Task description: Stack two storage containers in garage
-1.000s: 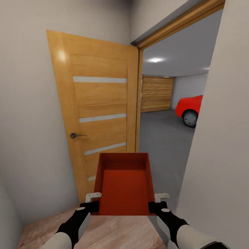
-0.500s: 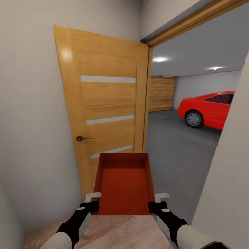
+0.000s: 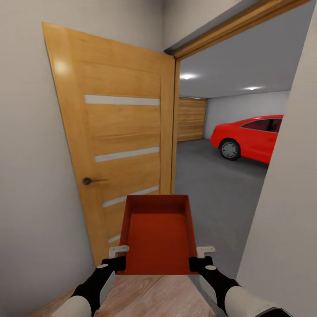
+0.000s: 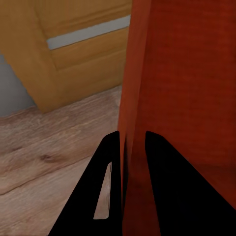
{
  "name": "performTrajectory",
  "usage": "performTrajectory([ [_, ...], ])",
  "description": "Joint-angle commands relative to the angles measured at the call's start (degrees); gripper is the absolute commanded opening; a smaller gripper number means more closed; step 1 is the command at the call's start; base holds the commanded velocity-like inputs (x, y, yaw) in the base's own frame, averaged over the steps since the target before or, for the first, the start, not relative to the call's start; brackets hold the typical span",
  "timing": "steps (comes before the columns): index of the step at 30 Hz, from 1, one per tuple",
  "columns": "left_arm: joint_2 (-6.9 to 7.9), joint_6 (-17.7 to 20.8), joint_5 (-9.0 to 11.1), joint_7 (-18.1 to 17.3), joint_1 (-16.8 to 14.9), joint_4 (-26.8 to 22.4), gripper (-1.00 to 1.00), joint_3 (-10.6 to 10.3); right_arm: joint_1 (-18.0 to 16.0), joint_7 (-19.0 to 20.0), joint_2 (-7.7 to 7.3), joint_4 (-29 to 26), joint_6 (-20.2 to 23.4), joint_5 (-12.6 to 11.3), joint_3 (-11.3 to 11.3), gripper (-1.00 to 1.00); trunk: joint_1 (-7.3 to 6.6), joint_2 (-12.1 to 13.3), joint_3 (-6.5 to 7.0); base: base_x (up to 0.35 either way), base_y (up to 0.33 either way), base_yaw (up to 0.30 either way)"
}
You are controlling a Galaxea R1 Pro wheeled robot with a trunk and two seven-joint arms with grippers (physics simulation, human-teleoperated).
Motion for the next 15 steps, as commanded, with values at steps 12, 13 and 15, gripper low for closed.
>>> performTrajectory([
  [12, 1.2, 0.43, -1.07, 1.26, 0.0, -1.04, -1.0, 1.85, -0.02, -0.26, -0.04, 0.19, -0.3, -0.92, -1.01, -1.0, 0.02, -0.05, -0.03, 0.0, 0.0, -0.283],
  [13, 1.19, 0.43, -1.07, 1.26, 0.0, -1.04, -1.0, 1.85, -0.02, -0.26, -0.03, 0.19, -0.3, -0.92, -1.01, -1.0, 0.02, -0.05, -0.03, 0.006, 0.0, -0.283],
  [15, 1.19, 0.43, -1.07, 1.26, 0.0, -1.04, -1.0, 1.86, -0.02, -0.26, -0.03, 0.19, -0.3, -0.92, -1.01, -1.0, 0.02, -0.05, -0.03, 0.052, 0.032, -0.283],
])
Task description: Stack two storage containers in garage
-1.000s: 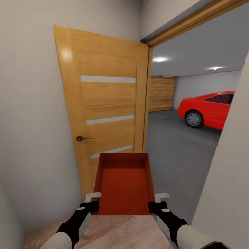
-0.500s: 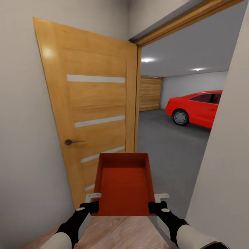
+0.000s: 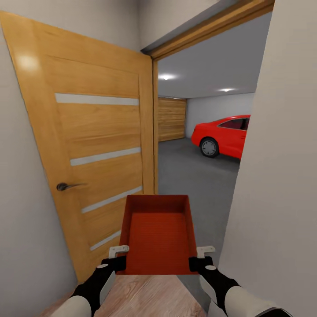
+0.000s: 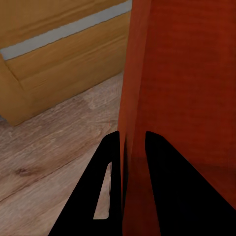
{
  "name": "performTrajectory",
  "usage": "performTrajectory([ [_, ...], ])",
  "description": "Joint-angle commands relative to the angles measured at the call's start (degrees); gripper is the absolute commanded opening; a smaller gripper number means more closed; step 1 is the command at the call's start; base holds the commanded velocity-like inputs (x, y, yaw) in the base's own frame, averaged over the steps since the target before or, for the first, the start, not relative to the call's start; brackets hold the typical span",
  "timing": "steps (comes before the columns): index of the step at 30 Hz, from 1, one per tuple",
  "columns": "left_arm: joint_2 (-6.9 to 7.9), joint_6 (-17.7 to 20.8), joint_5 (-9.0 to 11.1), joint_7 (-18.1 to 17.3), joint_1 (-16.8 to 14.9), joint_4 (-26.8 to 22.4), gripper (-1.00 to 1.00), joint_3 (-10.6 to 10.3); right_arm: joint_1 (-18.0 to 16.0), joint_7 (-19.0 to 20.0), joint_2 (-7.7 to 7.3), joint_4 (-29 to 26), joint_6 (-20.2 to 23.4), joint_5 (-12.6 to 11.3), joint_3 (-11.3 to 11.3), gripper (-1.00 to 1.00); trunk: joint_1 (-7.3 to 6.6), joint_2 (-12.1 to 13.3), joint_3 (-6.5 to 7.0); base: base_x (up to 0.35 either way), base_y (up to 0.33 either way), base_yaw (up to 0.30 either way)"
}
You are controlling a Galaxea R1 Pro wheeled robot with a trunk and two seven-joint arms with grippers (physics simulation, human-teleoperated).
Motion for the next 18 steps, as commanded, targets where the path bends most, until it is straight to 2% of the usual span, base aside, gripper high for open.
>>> performTrajectory([
  [1, 1.23, 0.43, -1.07, 1.27, 0.0, -1.0, -1.0, 1.9, -0.02, -0.28, -0.01, 0.19, -0.25, -0.93, -0.99, -1.0, 0.03, -0.05, -0.03, 0.127, 0.104, -0.283],
  [18, 1.27, 0.43, -1.07, 1.27, 0.0, -0.95, -1.0, 1.86, -0.02, -0.28, -0.01, 0.28, -0.25, -0.94, -0.98, -1.0, 0.03, -0.05, -0.03, 0.205, 0.175, -0.283],
])
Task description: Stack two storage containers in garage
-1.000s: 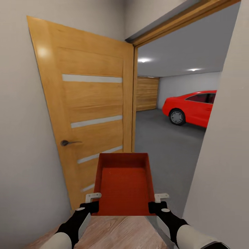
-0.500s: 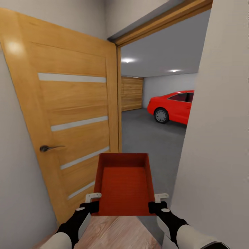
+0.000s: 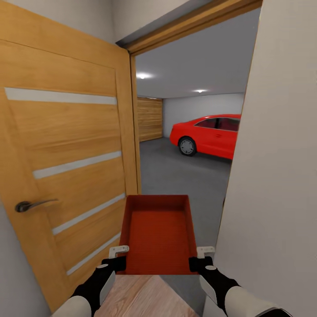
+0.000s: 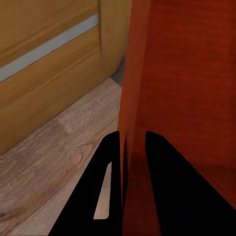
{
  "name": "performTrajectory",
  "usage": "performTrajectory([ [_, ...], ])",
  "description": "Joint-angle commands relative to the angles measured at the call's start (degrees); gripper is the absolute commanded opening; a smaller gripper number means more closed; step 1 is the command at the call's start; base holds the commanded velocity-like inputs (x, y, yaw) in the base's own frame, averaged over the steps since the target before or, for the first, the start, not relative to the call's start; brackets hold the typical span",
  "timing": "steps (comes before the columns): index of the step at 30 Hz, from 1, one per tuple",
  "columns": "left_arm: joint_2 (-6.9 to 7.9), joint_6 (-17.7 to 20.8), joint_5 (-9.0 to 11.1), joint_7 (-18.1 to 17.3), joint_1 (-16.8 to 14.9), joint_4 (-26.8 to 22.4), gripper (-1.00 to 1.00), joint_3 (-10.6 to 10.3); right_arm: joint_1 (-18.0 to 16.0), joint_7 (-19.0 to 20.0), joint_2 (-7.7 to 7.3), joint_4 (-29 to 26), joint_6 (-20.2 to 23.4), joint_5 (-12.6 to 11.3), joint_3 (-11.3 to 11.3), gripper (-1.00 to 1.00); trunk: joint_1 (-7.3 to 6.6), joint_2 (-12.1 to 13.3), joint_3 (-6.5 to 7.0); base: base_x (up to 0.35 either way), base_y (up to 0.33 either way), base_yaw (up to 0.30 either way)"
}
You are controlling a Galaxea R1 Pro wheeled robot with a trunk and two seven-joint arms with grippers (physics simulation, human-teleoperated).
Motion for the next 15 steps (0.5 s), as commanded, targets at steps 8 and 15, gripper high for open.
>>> performTrajectory([
  [8, 1.29, 0.42, -1.07, 1.24, 0.0, -1.08, -1.0, 1.82, -0.03, -0.29, -0.05, 0.2, -0.33, -0.92, -0.93, -1.0, 0.04, -0.05, -0.03, 0.216, 0.184, -0.216],
  [15, 1.29, 0.42, -1.07, 1.24, 0.0, -1.08, -1.0, 1.83, -0.03, -0.29, -0.09, 0.2, -0.34, -0.92, -0.93, -1.0, 0.04, -0.05, -0.03, 0.216, 0.184, -0.007],
])
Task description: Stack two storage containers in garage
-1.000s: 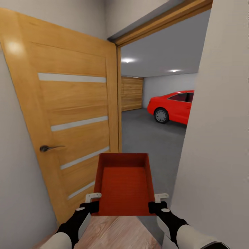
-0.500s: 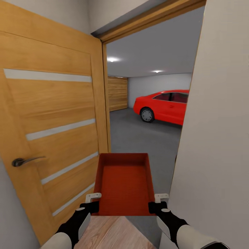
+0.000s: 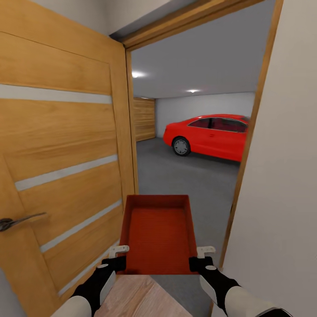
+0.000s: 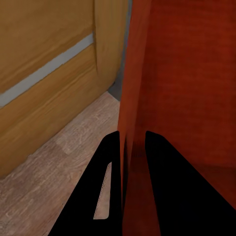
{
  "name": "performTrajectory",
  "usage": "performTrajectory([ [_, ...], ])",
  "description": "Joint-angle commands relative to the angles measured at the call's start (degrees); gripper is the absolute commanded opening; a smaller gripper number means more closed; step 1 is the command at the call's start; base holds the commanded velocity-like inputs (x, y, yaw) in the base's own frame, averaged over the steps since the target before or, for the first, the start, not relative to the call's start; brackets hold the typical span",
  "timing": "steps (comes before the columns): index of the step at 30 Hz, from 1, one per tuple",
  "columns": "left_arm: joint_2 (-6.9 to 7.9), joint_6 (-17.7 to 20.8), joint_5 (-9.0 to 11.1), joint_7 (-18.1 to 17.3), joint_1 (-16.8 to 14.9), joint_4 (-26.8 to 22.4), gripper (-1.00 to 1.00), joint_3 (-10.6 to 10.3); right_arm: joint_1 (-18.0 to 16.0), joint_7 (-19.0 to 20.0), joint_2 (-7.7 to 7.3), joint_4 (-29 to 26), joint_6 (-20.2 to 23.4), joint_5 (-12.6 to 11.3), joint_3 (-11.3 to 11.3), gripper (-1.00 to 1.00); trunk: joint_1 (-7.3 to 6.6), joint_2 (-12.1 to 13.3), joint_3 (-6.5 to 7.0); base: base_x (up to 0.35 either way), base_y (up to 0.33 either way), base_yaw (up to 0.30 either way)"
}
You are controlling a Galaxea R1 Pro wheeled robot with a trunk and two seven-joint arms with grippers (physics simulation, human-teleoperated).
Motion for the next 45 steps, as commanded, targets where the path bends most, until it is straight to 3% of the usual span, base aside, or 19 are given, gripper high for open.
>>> performTrajectory([
  [1, 1.35, 0.4, -1.06, 1.14, -0.01, -0.99, -1.0, 1.89, -0.01, -0.33, -0.02, 0.18, -0.32, -0.84, -0.99, -1.0, 0.04, -0.05, -0.03, 0.219, 0.185, 0.0],
  [13, 1.35, 0.4, -1.06, 1.14, -0.01, -0.99, -1.0, 1.89, -0.01, -0.34, 0.04, 0.18, -0.22, -0.89, -0.97, -1.0, 0.04, -0.05, -0.03, 0.22, 0.185, -0.038],
  [45, 1.35, 0.4, -1.06, 1.14, -0.01, -0.99, -1.0, 1.89, -0.01, -0.35, 0.05, 0.18, -0.2, -0.93, -0.97, -1.0, 0.04, -0.05, -0.03, 0.217, 0.177, -0.239],
])
